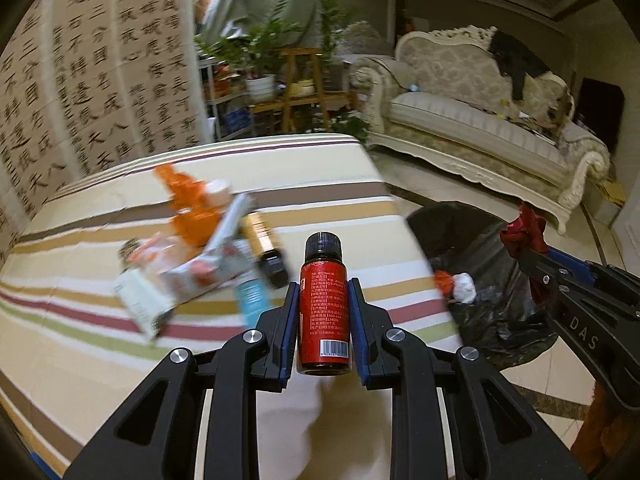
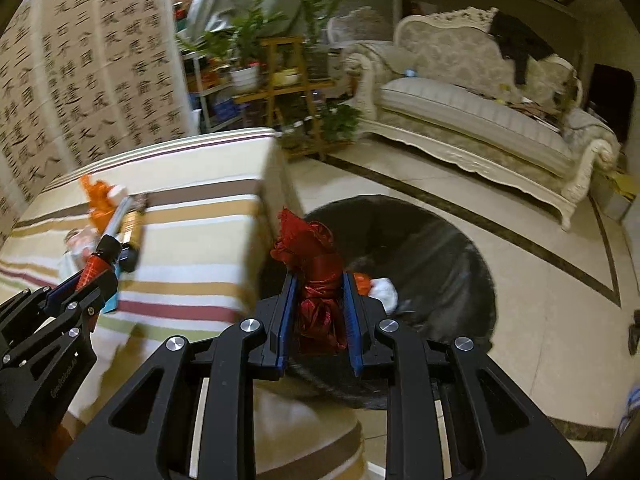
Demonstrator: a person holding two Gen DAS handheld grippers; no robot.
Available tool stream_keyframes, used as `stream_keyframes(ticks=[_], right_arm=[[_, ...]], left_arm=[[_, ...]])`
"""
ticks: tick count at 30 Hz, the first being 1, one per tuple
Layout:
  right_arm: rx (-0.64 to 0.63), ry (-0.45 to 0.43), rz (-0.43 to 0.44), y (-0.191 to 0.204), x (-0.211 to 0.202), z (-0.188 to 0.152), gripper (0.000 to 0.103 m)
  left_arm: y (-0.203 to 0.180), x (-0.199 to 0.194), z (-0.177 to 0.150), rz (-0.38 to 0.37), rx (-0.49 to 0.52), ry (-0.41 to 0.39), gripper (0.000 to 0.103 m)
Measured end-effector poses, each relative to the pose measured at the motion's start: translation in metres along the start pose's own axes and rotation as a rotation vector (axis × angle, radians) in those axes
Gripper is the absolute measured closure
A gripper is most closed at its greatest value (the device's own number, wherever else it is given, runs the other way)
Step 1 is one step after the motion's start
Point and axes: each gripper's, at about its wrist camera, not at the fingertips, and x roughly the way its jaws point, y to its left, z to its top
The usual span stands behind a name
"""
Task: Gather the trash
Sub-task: 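Carry the red can and dark red bag over the bin and open both tools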
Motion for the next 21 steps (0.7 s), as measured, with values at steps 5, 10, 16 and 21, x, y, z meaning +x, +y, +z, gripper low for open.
stream_keyframes(ticks=[5, 10, 16, 21], right_arm=[[0.032, 0.004, -0.023, -0.025, 0.009, 0.0, 0.081], [0.055, 0.007, -0.033, -0.042, 0.022, 0.005, 0.081], [0.082, 0.013, -0.037, -0.057, 0.036, 0.009, 0.081], [0.1, 0.018, -0.043, -0.067, 0.045, 0.012, 0.081]], left_arm=[[-0.026, 0.017, 0.01, -0.024, 0.028, 0.012, 0.078], [-0.052, 0.032, 0.021, -0.037, 0.062, 0.014, 0.078], [-0.073, 0.049, 0.031, -0.038, 0.098, 0.021, 0.078], [-0.087, 0.061, 0.037, -0.038, 0.115, 0.031, 0.078]])
